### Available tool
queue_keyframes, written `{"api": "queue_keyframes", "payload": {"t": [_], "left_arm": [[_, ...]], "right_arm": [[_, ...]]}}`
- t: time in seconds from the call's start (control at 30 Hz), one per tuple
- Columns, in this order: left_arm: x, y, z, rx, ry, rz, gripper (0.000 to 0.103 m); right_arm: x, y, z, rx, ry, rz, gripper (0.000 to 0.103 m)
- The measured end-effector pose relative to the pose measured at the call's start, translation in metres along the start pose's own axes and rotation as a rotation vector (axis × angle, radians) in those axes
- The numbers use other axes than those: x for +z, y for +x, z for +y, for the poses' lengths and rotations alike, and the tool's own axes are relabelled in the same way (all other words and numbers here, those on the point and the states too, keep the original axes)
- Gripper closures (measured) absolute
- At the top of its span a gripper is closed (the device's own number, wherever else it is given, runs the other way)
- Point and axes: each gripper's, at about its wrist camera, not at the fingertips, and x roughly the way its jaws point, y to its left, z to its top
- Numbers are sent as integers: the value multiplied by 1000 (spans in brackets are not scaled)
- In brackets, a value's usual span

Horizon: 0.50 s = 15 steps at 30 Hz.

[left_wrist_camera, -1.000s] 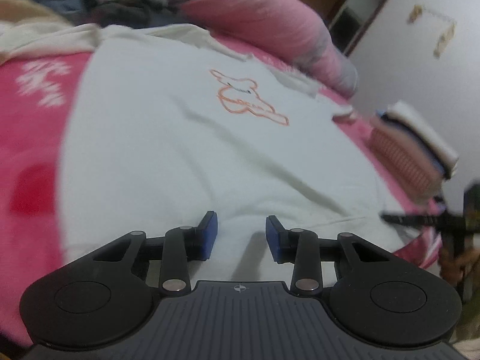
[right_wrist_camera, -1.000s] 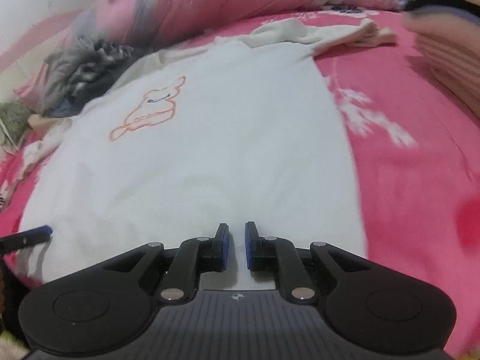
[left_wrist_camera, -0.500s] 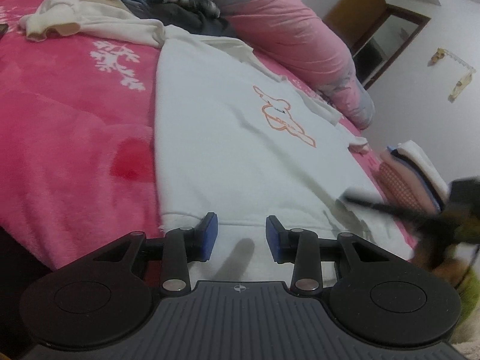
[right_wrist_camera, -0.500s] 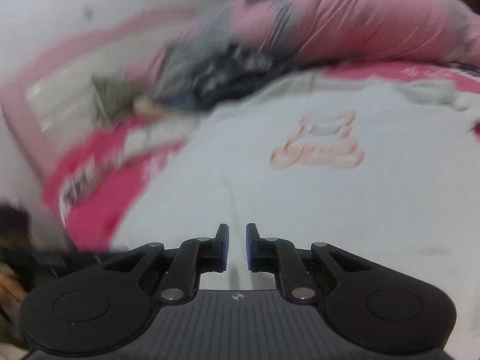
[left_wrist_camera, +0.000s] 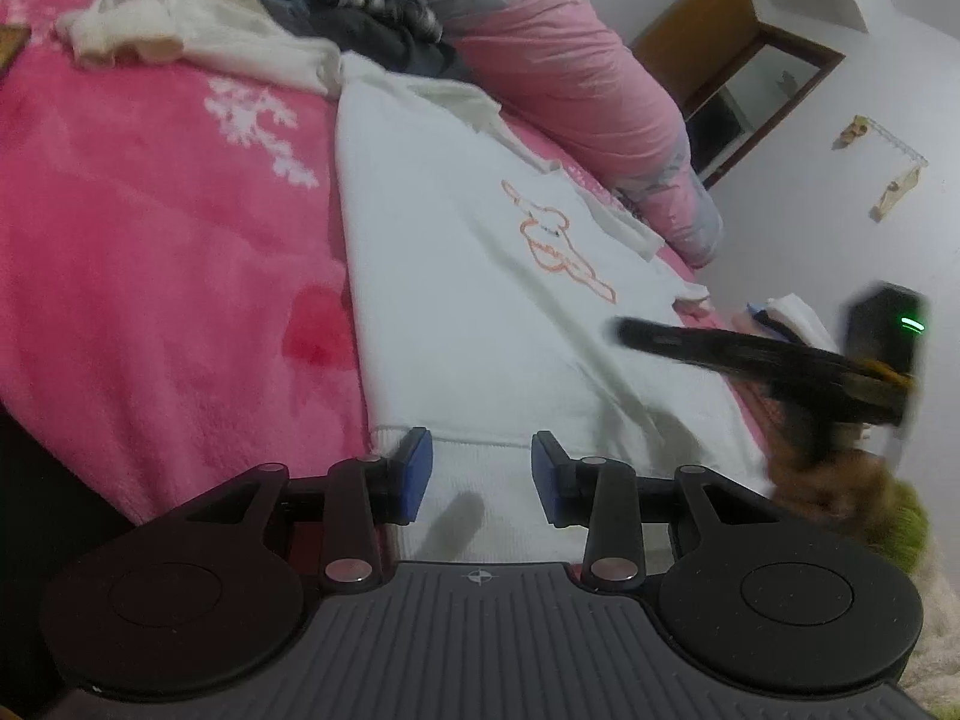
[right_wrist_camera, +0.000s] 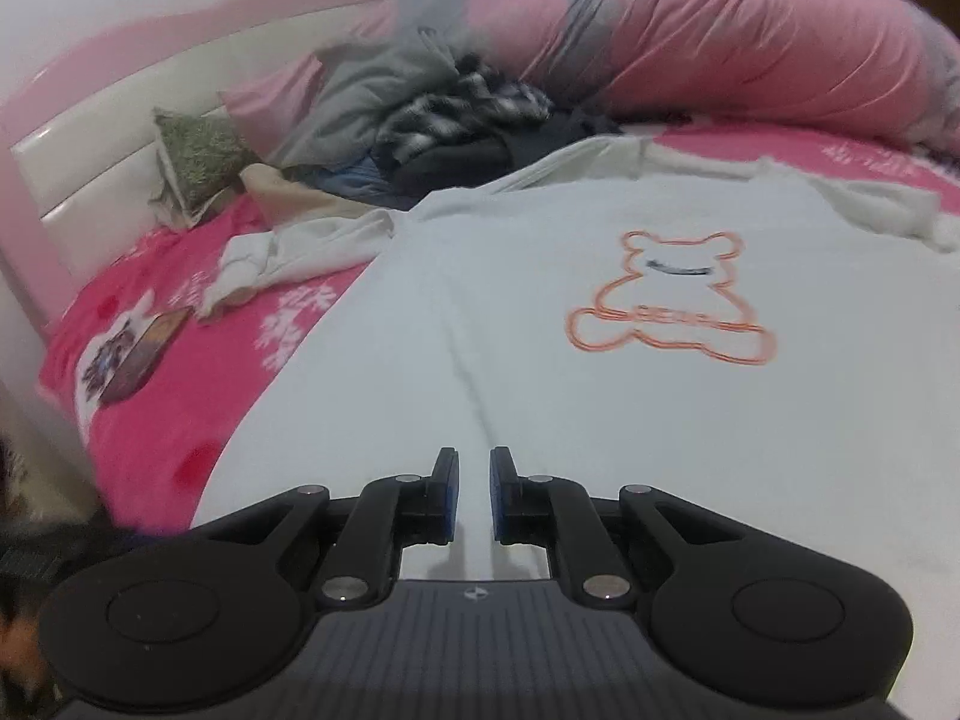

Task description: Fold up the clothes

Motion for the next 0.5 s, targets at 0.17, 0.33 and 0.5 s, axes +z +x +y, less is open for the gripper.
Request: {"api": "queue_keyframes", "payload": {"t": [0.17, 0.33, 0.5], "left_arm": [[13, -21, 0, -21, 10, -50, 65], [33, -16, 1, -17, 49, -62, 65], [41, -12, 1, 15, 68, -72, 65]], "right_arm": [[-35, 18, 29, 64, -12, 36, 92], [-29, -2, 44, 125, -51, -13, 92], [-12, 27, 25, 25, 52, -48, 92]]}}
